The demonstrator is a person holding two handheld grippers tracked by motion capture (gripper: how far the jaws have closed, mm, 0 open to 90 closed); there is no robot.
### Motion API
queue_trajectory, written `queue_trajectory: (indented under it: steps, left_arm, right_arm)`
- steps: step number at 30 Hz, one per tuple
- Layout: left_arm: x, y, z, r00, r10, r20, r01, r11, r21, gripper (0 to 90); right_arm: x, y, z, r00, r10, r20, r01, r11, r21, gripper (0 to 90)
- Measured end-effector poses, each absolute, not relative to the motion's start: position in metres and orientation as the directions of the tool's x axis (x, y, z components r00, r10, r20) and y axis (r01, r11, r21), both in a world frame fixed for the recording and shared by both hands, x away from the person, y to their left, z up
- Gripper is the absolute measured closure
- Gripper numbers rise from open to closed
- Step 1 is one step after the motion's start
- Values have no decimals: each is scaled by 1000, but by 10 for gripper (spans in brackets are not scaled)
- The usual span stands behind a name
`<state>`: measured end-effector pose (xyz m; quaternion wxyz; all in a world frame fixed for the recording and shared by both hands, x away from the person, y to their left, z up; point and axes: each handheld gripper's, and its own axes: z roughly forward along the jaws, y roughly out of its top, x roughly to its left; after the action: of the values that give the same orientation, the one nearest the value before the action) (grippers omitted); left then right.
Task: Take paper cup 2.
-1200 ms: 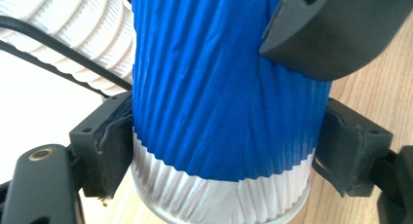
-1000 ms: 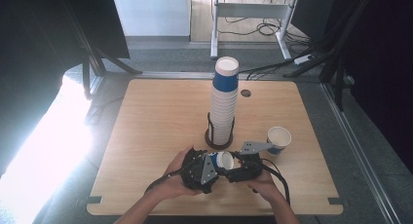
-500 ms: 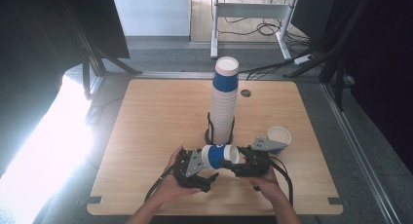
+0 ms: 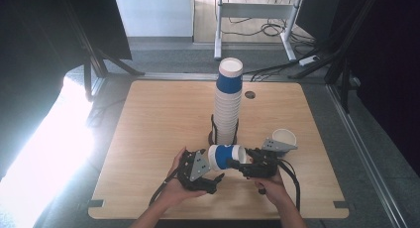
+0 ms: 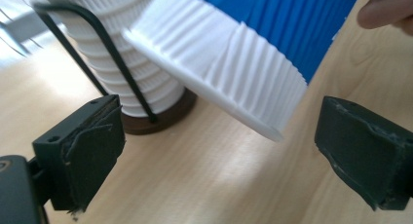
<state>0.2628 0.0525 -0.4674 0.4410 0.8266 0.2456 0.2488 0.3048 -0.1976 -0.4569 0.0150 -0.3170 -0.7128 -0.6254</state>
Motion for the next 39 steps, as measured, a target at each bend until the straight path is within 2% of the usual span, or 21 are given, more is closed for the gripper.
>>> queue_trajectory:
  steps: [7, 17, 23, 30, 39]
  left_arm:
    - [265, 46, -451, 751, 593, 291, 137, -570, 810, 39]
    - [273, 24, -450, 769, 513, 382, 99, -685, 721, 29]
    - [276, 18, -450, 763, 501, 409, 85, -705, 705, 39]
    - [277, 18, -451, 766, 490, 416, 67, -704, 707, 127]
    - [276, 19, -452, 770, 469, 432, 51, -721, 691, 152]
  right_arm:
    - [307, -196, -460, -787, 448, 424, 485, 25, 874, 266]
    - [306, -190, -461, -782, 459, 421, 496, 50, 867, 266]
    - [305, -187, -461, -784, 455, 423, 499, 57, 865, 266]
    - [306, -188, -460, -782, 457, 424, 499, 52, 865, 266]
    - [307, -188, -461, -787, 456, 415, 496, 69, 865, 258]
